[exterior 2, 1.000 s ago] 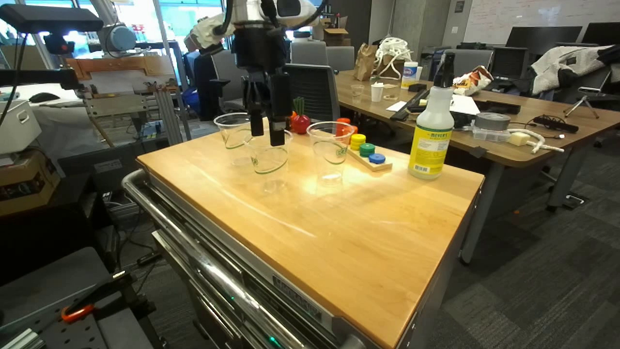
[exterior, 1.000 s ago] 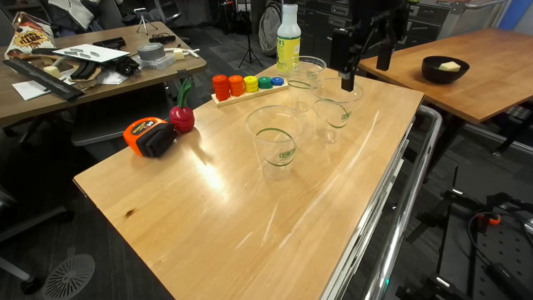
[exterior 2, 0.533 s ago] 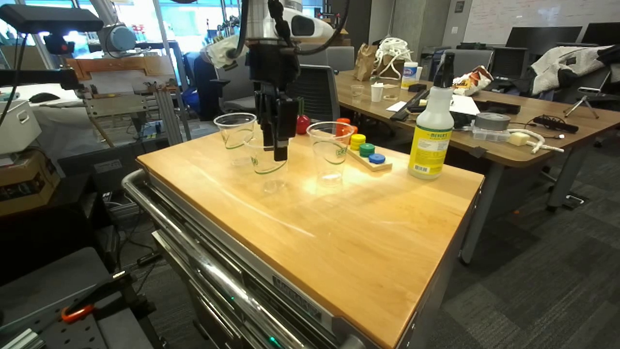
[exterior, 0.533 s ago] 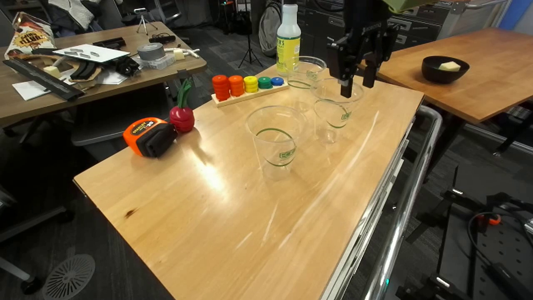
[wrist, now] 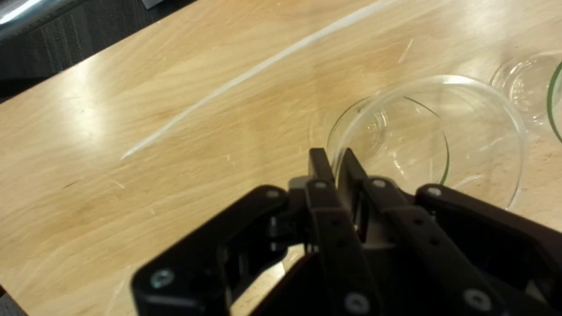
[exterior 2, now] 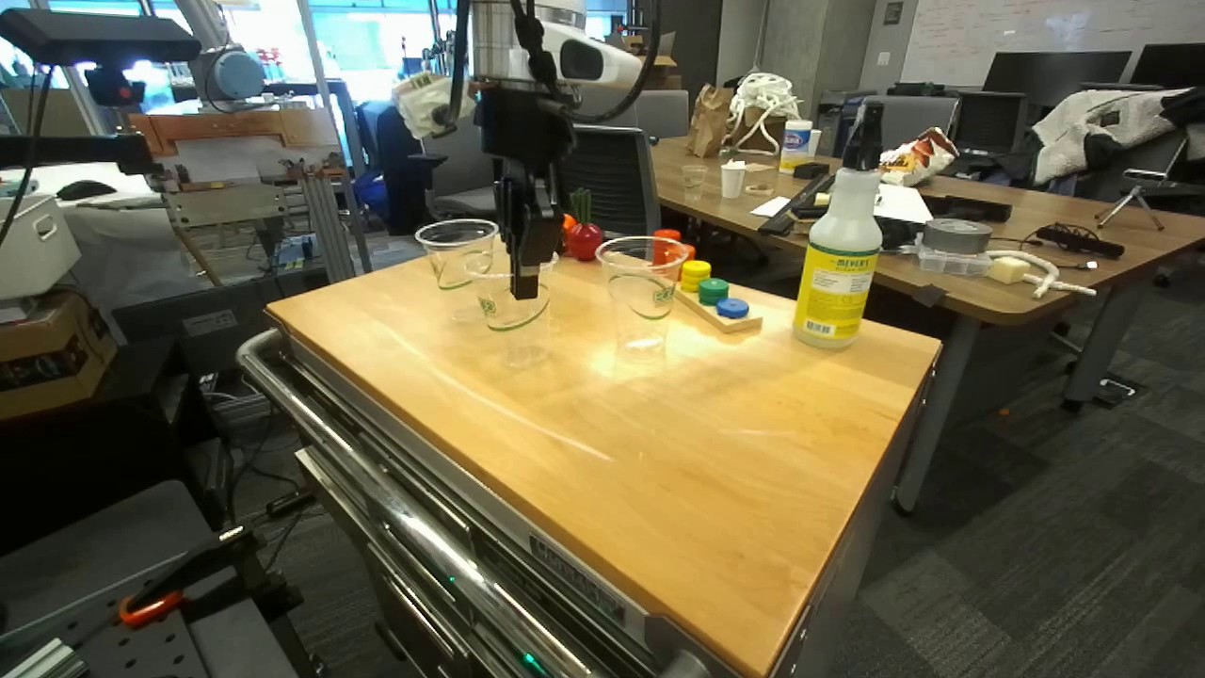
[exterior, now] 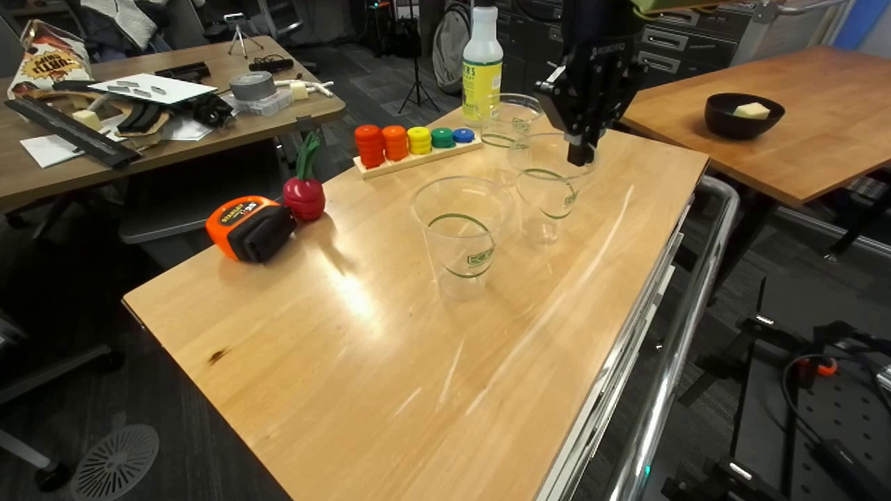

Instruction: Stack the cups from right to left

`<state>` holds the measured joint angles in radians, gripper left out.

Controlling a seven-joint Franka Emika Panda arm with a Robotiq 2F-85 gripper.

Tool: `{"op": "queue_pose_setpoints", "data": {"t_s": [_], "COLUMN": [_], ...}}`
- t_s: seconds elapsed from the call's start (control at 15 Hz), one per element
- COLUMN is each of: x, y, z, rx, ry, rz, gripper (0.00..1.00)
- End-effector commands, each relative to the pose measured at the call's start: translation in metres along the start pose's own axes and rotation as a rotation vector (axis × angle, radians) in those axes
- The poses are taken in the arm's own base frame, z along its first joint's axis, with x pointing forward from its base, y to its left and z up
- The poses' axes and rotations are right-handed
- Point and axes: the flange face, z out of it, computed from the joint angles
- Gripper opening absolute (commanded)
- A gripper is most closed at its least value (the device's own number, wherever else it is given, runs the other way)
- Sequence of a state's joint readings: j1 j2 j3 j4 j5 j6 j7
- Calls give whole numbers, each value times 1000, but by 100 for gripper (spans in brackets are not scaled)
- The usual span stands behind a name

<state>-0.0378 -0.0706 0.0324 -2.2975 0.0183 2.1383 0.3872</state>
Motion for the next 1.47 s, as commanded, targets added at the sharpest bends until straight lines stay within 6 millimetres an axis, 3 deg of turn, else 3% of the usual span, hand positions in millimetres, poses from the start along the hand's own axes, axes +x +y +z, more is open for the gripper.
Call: {"op": "queue_pose_setpoints", "data": {"t_s": [0.0,0.2,0.4,0.73,0.93,1.13,1.4], "x": [0,-7,-16,-31,-28,-11,24], "y": [-2,0,4,8,5,3,7], "z": [1,-8,-30,-98,-141,-168,-174], "rx": [21,63,90,163,204,233,268], "ry": [-20,-48,-86,-80,-3,122,250], "rz": [-2,8,29,52,62,102,200], "gripper": [7,6,7,7,7,5,5]}}
